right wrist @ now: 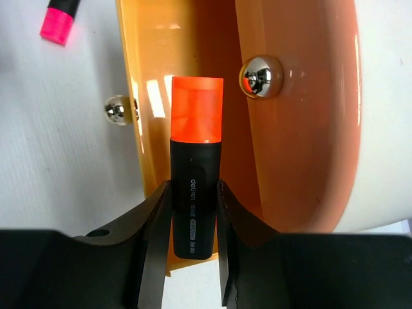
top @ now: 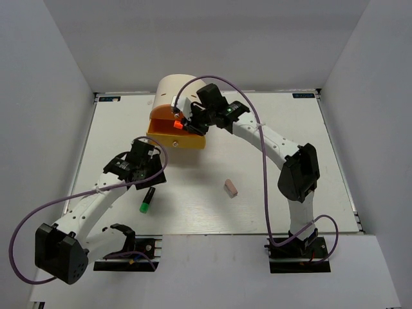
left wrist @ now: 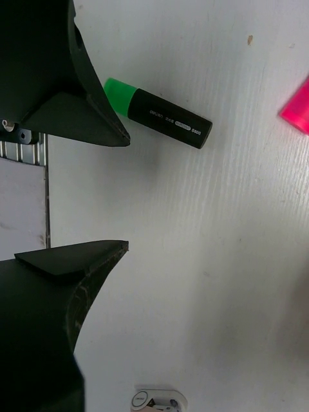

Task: Sort the stationery into containers
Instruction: Place the pen in the drawer, then pick up the pen from the center of the board.

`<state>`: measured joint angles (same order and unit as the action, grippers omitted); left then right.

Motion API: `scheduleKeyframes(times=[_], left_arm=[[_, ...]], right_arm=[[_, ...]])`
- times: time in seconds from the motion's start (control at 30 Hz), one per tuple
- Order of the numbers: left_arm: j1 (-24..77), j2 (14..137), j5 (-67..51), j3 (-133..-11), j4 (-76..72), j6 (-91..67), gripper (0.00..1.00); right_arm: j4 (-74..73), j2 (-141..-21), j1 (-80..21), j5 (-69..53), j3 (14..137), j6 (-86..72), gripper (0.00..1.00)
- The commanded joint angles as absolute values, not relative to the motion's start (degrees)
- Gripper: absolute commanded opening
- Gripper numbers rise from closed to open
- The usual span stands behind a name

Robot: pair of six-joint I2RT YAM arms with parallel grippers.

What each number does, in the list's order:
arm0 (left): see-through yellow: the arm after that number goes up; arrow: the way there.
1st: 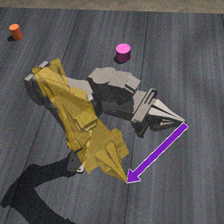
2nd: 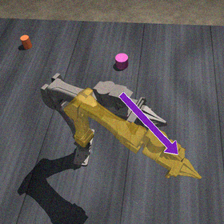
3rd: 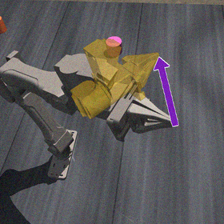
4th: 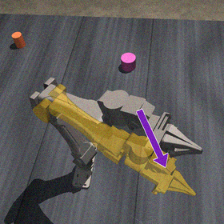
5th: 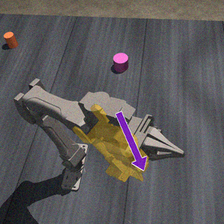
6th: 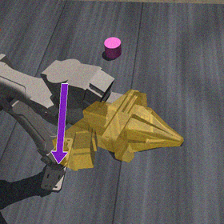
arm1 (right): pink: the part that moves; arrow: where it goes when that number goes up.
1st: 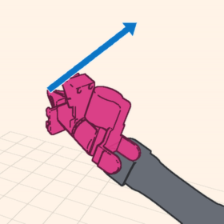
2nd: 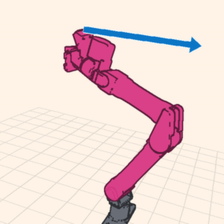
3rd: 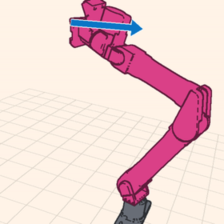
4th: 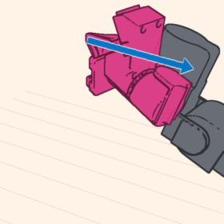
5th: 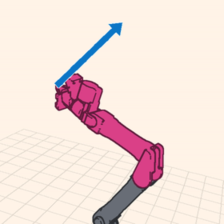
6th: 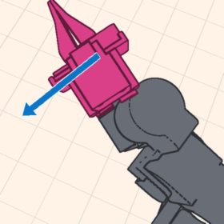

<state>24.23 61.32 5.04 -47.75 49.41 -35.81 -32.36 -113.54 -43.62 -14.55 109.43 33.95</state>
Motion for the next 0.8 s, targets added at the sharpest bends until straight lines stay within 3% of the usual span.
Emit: scheduleKeyframes(times=[0.0,0.13,0.23,0.43,0.6,0.77], left_arm=[[24.52,62.57,6.68,-47.64,49.04,-38.06,0.7],[24.52,62.58,6.15,-46.41,48.34,-39.28,0.71],[24.52,63.11,6.67,-45.88,47.72,-39.29,0.71],[24.52,65.39,7.21,-43.95,45.26,-41.48,0.72],[24.52,67.05,7.21,-42.1,44.03,-42.01,0.72],[24.52,69.16,10.28,-42.1,44.65,-43.06,0.72]], right_arm=[[-28.83,-113.03,-43.15,-13.89,111.97,33.4,0.3],[-28.31,-111.54,-42.98,-15.11,110.75,33.31,0.49],[-27.69,-109.34,-43.94,-15.99,108.73,32.96,0.56],[-27.69,-105.74,-42.8,-17.31,107.14,31.47,0.54],[-27.42,-101.0,-41.66,-18.63,104.15,30.06,0.38],[-26.55,-96.95,-40.17,-19.34,97.32,29.8,0.38]])
